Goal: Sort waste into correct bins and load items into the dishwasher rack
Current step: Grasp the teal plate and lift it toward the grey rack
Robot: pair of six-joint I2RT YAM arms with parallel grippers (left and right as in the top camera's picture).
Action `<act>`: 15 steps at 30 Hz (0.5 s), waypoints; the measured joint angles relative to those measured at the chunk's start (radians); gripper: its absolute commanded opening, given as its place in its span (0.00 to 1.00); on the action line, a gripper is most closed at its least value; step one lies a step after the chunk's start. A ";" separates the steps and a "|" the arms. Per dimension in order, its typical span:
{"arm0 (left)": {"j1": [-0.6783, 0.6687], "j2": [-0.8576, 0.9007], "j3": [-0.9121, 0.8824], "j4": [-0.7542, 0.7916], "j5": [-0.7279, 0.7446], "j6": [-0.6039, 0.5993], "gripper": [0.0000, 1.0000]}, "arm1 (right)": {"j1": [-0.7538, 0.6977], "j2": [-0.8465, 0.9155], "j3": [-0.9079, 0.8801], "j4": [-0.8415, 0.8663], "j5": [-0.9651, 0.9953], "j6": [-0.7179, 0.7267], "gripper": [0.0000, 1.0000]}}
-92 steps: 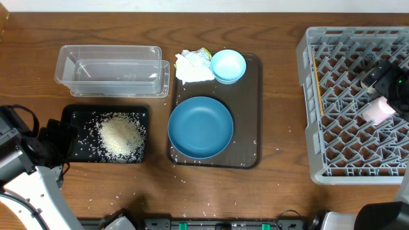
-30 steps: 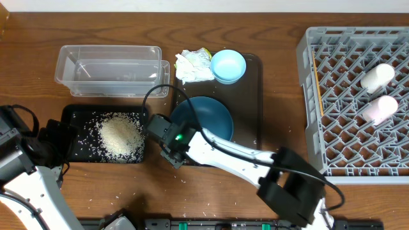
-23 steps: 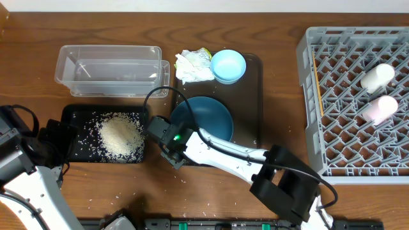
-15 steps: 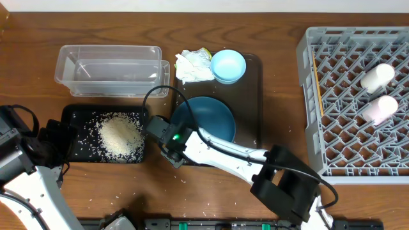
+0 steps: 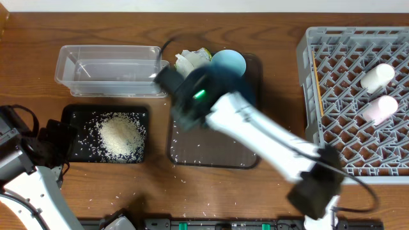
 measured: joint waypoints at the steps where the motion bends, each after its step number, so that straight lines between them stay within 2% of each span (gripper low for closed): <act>1: 0.000 0.000 0.000 0.000 0.000 0.000 0.98 | -0.045 -0.032 0.013 -0.011 0.001 0.000 0.01; 8: 0.000 0.000 0.000 0.000 0.000 0.000 0.98 | -0.447 -0.239 0.038 -0.091 -0.085 -0.027 0.01; 15: 0.000 0.000 0.000 0.000 0.000 0.000 0.98 | -0.875 -0.292 0.038 -0.123 -0.317 -0.114 0.01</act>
